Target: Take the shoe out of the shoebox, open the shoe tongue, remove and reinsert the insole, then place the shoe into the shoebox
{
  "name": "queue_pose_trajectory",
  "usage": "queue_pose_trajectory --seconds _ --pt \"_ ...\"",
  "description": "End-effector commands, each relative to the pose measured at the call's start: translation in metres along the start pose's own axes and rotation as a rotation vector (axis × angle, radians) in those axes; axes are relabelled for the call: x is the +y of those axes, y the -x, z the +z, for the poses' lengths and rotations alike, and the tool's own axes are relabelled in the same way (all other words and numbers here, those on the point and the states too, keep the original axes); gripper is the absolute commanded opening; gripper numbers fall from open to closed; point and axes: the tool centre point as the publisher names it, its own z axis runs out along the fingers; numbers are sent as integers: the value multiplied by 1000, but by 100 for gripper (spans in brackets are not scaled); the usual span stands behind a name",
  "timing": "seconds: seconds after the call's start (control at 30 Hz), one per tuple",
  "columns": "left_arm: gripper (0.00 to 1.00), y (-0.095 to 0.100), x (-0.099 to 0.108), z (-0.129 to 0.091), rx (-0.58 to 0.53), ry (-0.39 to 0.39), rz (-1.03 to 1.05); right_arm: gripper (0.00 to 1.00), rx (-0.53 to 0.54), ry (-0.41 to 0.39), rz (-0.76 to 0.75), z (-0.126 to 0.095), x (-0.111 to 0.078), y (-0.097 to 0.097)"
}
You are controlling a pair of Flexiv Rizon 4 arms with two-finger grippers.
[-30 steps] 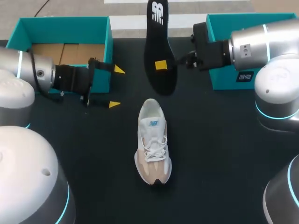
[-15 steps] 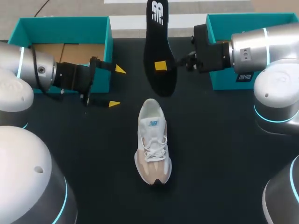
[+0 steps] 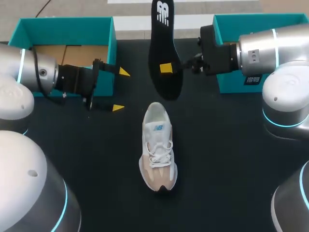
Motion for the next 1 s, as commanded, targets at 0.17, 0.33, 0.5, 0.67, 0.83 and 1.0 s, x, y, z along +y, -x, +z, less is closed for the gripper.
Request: queue_pose_trajectory --seconds 0.17,0.33,0.5,0.67,0.83,1.0 --pt "100 -7 19 18 62 27 -93 0 40 30 -94 5 -4 20" --pt "100 -18 30 29 80 37 -131 0 64 45 -180 11 -12 35" --pt "100 -25 35 37 89 36 -161 0 118 41 -201 22 -24 45" --pt "100 -38 38 48 122 25 -175 0 154 12 -175 33 -37 48" --pt "100 -47 39 53 142 24 -181 0 154 12 -175 33 -37 48" --pt "100 -54 39 55 169 16 -186 0 154 12 -175 33 -37 48"
